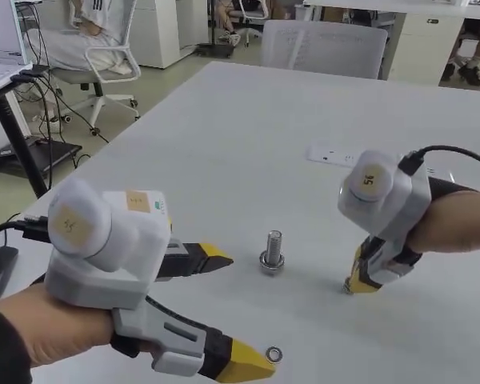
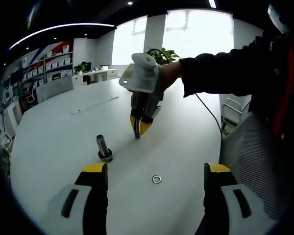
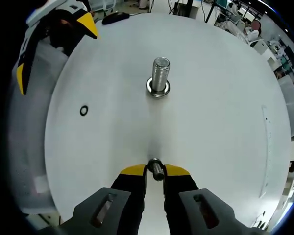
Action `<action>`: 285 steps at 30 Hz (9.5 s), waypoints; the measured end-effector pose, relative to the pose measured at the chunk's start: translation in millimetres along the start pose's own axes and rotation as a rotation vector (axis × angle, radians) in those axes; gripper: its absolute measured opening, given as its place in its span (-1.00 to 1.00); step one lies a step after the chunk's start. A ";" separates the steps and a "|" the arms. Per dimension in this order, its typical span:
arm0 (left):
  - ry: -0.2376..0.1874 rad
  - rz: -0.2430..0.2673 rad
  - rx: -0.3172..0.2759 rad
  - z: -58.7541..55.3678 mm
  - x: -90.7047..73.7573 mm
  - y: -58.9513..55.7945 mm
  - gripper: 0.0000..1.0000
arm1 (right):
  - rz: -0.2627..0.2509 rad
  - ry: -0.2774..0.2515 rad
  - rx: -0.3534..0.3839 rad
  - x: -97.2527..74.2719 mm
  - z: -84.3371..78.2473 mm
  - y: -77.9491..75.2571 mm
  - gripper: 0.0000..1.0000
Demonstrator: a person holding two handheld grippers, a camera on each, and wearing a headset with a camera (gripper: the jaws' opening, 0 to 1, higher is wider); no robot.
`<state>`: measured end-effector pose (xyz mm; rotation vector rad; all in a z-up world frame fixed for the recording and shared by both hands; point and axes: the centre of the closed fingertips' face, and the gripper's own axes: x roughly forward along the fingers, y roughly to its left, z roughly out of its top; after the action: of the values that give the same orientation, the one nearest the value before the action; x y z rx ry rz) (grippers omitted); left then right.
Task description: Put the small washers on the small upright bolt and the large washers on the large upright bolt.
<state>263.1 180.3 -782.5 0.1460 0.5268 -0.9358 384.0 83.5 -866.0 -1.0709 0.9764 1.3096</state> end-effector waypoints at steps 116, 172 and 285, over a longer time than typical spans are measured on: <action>-0.053 0.034 0.029 9.2 -22.8 -6.2 0.61 | 0.070 -0.057 -0.087 -8.3 41.3 93.6 -0.44; -0.069 0.052 0.007 3.8 -30.6 -4.1 0.60 | 0.105 -0.041 -0.281 28.2 80.8 119.3 -0.70; -0.036 0.006 0.014 6.8 -12.5 -3.5 0.60 | -0.106 -0.069 -0.018 -74.9 8.5 15.2 -0.73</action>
<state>256.8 185.1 -770.1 0.1432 0.4861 -0.9348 365.5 72.8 -792.1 -1.0693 0.8468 1.2623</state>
